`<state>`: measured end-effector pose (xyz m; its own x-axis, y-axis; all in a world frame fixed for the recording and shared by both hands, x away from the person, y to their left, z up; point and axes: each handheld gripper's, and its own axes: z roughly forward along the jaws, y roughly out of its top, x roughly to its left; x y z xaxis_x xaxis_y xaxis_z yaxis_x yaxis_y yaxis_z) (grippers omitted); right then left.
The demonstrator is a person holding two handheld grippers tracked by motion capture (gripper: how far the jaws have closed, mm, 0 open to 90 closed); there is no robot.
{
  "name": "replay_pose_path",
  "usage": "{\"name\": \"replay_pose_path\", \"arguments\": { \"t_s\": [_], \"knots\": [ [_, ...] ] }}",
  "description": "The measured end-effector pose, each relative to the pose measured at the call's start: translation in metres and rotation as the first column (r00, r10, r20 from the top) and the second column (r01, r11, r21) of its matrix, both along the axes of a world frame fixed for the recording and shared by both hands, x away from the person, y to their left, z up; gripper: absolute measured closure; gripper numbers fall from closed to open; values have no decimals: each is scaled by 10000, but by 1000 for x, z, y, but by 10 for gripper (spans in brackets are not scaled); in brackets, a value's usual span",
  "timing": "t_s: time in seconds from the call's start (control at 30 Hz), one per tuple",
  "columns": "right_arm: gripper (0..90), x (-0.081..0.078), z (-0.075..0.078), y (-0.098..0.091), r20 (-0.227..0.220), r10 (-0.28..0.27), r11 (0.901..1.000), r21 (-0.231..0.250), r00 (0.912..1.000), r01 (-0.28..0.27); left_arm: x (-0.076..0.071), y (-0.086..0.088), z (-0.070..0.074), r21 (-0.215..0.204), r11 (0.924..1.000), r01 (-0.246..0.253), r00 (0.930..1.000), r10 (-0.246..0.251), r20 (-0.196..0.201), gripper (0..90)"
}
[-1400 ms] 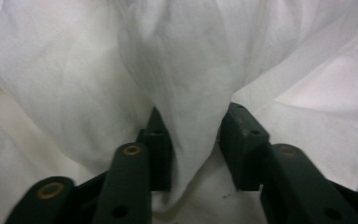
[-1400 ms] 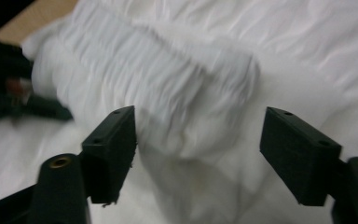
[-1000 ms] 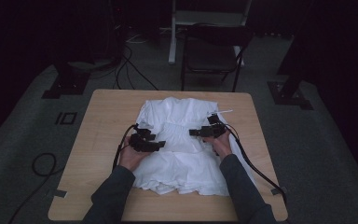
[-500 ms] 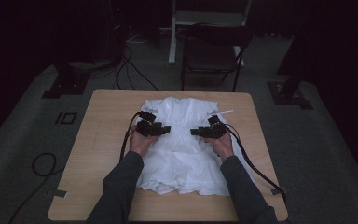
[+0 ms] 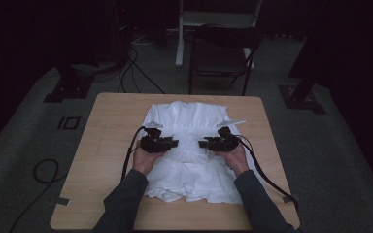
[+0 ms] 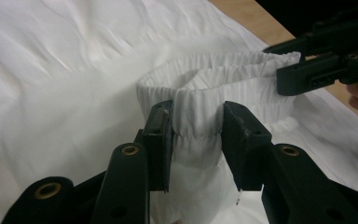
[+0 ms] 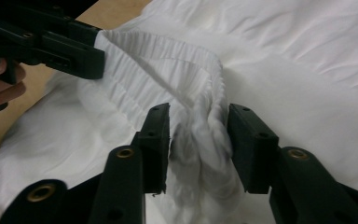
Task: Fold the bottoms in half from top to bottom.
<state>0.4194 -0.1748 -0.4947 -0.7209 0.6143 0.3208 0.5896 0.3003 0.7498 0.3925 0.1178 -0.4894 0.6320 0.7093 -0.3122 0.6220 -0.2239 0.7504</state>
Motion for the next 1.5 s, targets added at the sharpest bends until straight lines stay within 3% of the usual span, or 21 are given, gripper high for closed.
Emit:
{"name": "replay_pose_path", "arguments": {
  "t_s": [0.23, 0.47, 0.53, 0.63, 0.77, 0.8, 0.87, 0.93, 1.03, 1.1, 1.17, 1.2, 1.27, 1.37, 1.5],
  "knots": [
    [565, -23, -7, 0, 314, 426, 9980, -475, 9986, -411, -24, 5, -7, 22, 9990, 455, 9985, -454, -291, 646],
    [530, -41, -9, -7, 69, 1146, 9934, -54, 9934, -1145, -44, 9, -10, 208, 9940, 1072, 9933, -1062, -466, 630],
    [517, -45, -6, -10, 166, 1308, 9913, 95, 9913, -1310, -47, 12, -10, 242, 9944, 1027, 9938, -1016, -445, 619],
    [508, -46, 3, -13, 459, 1144, 9929, 281, 9924, -1157, -49, 20, -7, -32, 9961, 876, 9956, -877, -332, 602],
    [516, -39, 12, -15, 743, 726, 9959, 483, 9946, -763, -48, 25, -3, -3, 9971, 757, 9970, -757, -167, 597],
    [531, -30, 17, -15, 854, 192, 9980, 591, 9962, -243, -47, 26, -3, -6, 9975, 707, 9973, -707, -178, 595],
    [559, -20, 20, -14, 821, -360, 9965, 784, 9960, 295, -43, 28, -2, 23, 9988, 499, 9987, -498, -106, 592],
    [592, -9, 21, -11, 705, -778, 9954, 620, 9945, 734, -36, 30, 1, 26, 9998, 190, 9998, -190, -41, 593],
    [630, 5, 14, -1, 417, -1025, 9946, 193, 9939, 1018, -18, 27, 6, 492, 9979, -411, 9989, 400, 237, 610],
    [645, 9, 8, 3, 189, -988, 9950, 129, 9949, 986, -7, 22, 5, 817, 9943, -680, 9972, 653, 354, 635],
    [650, 10, 4, 6, 148, -969, 9953, -18, 9952, 969, -7, 22, 5, 817, 9943, -680, 9972, 653, 354, 649],
    [657, 10, -5, 10, 2, -810, 9960, -380, 9967, 809, 9, 8, -4, 1450, 9871, -676, 9977, 670, 87, 672],
    [659, 9, -13, 14, -158, -625, 9958, -685, 9979, 613, 12, -1, -13, 1696, 9847, -409, 9990, 437, -132, 680],
    [659, 3, -19, 20, -202, -190, 9938, -1099, 9996, 166, 6, -8, -21, 1819, 9833, -23, 9997, 65, -226, 680],
    [656, -13, -20, 21, -173, 337, 9949, -941, 9993, -352, -14, -7, -23, 1764, 9840, 257, 9996, -264, 21, 665]
  ]
}}
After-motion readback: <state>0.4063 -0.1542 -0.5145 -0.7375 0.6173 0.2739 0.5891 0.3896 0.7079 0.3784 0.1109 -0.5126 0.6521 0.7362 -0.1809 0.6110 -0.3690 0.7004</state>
